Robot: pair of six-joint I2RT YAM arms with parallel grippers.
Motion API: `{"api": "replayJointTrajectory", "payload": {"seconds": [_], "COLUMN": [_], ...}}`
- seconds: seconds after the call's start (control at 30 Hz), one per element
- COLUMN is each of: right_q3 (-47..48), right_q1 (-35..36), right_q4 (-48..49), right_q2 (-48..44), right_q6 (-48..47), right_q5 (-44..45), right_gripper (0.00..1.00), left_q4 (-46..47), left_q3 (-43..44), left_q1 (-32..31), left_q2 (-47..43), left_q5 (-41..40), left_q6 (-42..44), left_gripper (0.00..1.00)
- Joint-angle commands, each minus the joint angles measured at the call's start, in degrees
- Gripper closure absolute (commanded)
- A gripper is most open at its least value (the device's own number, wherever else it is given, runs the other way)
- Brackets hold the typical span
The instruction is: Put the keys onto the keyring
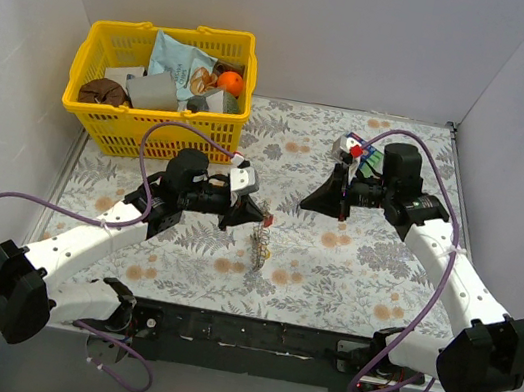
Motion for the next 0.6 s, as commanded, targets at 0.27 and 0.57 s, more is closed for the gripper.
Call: {"api": "replayJointTrajectory", "payload": {"seconds": [0.27,0.57], "right_q3": [1.0,2.3], "right_q1": [0.1,3.3], "right_q4": [-0.7,-3.7], "right_q2": [-0.7,0.3], "right_q6": [0.0,-2.0], "right_q5": [-0.1,2.5], "right_gripper": [0.99,0.99], "left_q4": [1.2,1.7], "left_q3": [2.5,2.9], "left_q1": [-0.1,-0.1], "left_q2": [-1.3,-0.3], "left_q5": [-0.7,-0.4], "left_q6": [1.0,1.0], "left_gripper": [1.00,1.00]}}
